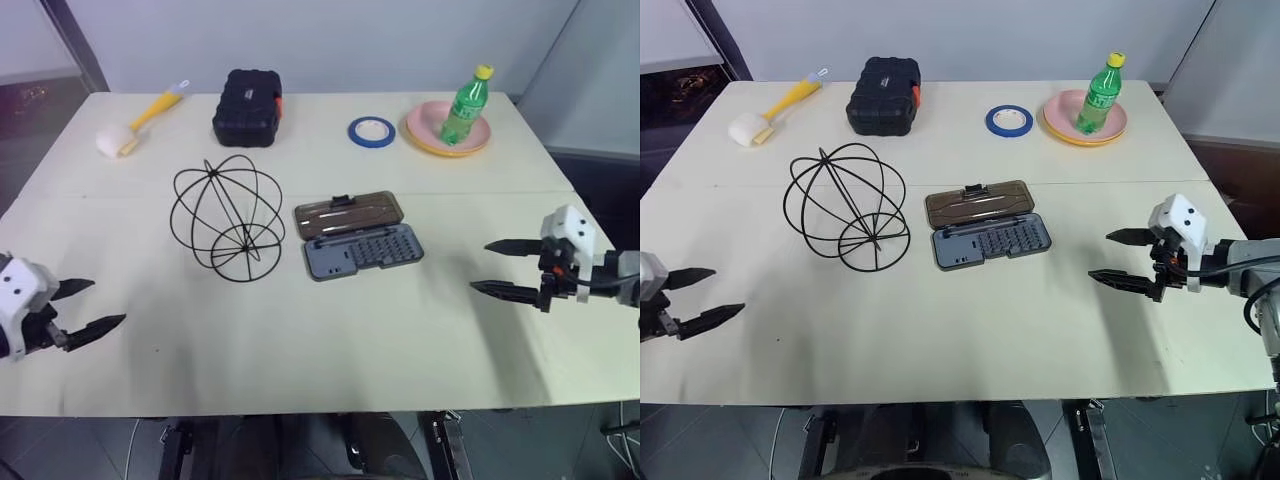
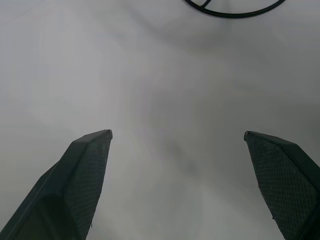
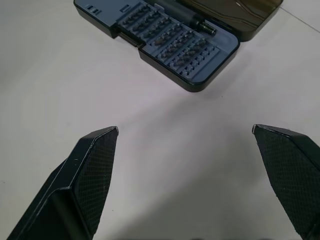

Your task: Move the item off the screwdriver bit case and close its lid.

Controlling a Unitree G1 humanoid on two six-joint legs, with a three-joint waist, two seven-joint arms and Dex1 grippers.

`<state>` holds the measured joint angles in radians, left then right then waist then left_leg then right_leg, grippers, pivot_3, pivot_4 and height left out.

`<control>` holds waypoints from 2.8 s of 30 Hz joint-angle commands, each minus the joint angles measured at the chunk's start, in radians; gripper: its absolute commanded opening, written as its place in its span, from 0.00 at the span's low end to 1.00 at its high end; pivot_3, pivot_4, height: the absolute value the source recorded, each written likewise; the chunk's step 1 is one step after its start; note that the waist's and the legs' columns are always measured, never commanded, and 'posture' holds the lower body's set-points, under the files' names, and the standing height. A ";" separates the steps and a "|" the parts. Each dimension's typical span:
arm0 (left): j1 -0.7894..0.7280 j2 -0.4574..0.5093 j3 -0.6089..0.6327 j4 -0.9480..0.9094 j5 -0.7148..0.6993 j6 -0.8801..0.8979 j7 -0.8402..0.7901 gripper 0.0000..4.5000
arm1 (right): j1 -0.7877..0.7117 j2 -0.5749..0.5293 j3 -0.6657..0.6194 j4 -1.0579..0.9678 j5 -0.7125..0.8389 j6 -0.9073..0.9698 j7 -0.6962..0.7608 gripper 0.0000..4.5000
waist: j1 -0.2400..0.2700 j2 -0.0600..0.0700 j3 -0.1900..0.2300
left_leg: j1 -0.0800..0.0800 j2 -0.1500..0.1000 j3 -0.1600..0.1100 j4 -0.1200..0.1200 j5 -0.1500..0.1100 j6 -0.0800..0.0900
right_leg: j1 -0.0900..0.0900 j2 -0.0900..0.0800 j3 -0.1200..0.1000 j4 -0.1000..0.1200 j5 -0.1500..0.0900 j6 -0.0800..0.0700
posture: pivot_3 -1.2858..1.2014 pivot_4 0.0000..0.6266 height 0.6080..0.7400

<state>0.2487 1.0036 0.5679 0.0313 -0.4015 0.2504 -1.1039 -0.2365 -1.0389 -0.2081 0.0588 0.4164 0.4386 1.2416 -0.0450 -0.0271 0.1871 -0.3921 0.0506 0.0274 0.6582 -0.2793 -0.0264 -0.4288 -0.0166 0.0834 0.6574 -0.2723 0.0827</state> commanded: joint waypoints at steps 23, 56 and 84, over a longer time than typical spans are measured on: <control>-0.303 -0.127 -0.085 -0.305 -0.217 0.253 0.206 0.99 | -0.138 0.066 -0.133 -0.525 0.595 0.516 -0.224 1.00 | 0.000 -0.001 0.000 | 0.000 0.000 -0.003 0.001 0.000 0.000 | 0.002 0.003 -0.001 0.001 0.003 0.004 | 0.52 0.24 0.98; -0.442 -0.099 0.157 0.290 0.014 0.023 0.599 0.01 | -0.240 0.115 -0.019 -0.547 0.660 0.458 -0.322 1.00 | 0.004 -0.002 0.000 | -0.001 0.001 -0.003 0.002 0.000 0.000 | 0.001 0.000 -0.002 0.002 0.003 0.005 | 0.52 0.24 0.98; 0.292 -0.128 0.453 -0.564 -0.527 0.438 0.159 0.90 | -0.405 0.171 0.244 -0.273 0.258 0.259 -0.147 1.00 | 0.011 -0.004 0.000 | -0.001 -0.002 -0.002 0.004 0.000 0.000 | 0.001 -0.009 -0.006 0.002 0.000 0.000 | 0.52 0.24 0.98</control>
<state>0.5845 0.8180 1.0847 -0.4336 -0.8672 0.6749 -0.9246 -0.6063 -0.8693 0.0476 -0.2106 0.6892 0.7177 1.0841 -0.0336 -0.0312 0.1867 -0.3928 0.0491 0.0248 0.6626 -0.2792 -0.0268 -0.4290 -0.0258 0.0762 0.6581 -0.2725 0.0825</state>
